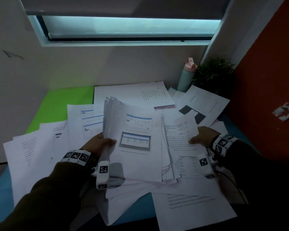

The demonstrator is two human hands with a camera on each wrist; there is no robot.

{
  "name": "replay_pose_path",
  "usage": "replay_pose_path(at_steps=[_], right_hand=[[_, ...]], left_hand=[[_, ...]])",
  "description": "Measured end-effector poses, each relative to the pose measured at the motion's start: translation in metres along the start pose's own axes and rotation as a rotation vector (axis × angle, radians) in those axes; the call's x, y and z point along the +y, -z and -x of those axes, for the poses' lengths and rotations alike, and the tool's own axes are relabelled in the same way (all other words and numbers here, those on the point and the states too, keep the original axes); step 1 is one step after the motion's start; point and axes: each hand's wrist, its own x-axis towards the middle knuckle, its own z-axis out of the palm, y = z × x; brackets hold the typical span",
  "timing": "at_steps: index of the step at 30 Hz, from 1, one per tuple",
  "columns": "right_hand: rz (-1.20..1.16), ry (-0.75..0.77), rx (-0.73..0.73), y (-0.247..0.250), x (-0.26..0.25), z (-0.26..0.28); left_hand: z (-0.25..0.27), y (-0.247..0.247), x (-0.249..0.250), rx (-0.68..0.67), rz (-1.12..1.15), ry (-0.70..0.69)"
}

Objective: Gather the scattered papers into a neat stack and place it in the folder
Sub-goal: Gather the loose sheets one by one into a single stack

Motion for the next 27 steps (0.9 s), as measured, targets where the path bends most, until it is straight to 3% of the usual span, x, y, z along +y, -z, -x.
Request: replay_pose_path(at_steps=[4,8,13,21,24,27], right_hand=[[-0.054,0.014,0.237,0.007,0.003,0.001],[-0.337,0.049,0.586,0.037,0.004,-0.002],[-0.575,0.084,0.786,0.082,-0.011,0.011],[-0.804,0.303,1.010,0.153,-0.061,0.033],[-0.889,0.387,0.967,0.160,-0.069,0.028],[-0.790,0.343,0.837,0.134,-0.075,0.016]], left_hand=[[-0.001,0.002,0.000,0.010,-0.004,0.009],[-0.003,0.004,-0.001,-0.016,-0.020,0.013],[-0.006,0.003,-0.004,-0.028,-0.014,-0.006],[-0.009,0.005,-0.006,-0.041,-0.004,-0.026],[-0.009,0.004,-0.005,-0.058,0.005,-0.029],[-0.007,0.002,-0.004,-0.057,0.014,-0.030]])
